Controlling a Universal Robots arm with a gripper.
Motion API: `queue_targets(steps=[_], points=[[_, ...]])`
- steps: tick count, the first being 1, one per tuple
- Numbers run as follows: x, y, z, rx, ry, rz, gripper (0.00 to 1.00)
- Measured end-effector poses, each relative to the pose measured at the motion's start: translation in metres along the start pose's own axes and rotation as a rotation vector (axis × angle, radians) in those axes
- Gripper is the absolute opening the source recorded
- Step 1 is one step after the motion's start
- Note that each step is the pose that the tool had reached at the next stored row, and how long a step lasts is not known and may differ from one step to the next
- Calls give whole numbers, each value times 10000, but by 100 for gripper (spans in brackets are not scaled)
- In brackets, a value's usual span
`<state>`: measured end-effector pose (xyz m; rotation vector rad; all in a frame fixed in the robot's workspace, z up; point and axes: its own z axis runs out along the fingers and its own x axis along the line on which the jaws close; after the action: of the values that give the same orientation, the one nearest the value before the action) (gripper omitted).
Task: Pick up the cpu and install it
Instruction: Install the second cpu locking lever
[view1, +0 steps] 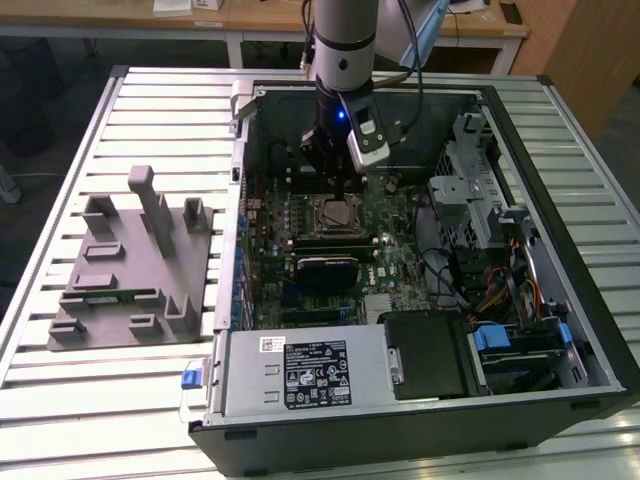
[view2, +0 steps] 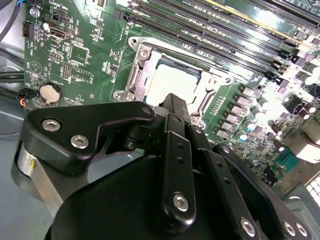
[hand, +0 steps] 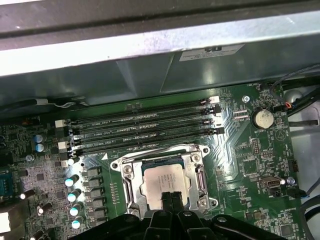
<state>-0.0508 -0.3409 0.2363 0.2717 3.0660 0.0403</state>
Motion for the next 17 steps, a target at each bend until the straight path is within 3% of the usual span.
queue_targets(steps=[17], points=[[-4, -13, -27, 0, 0, -1, 11]])
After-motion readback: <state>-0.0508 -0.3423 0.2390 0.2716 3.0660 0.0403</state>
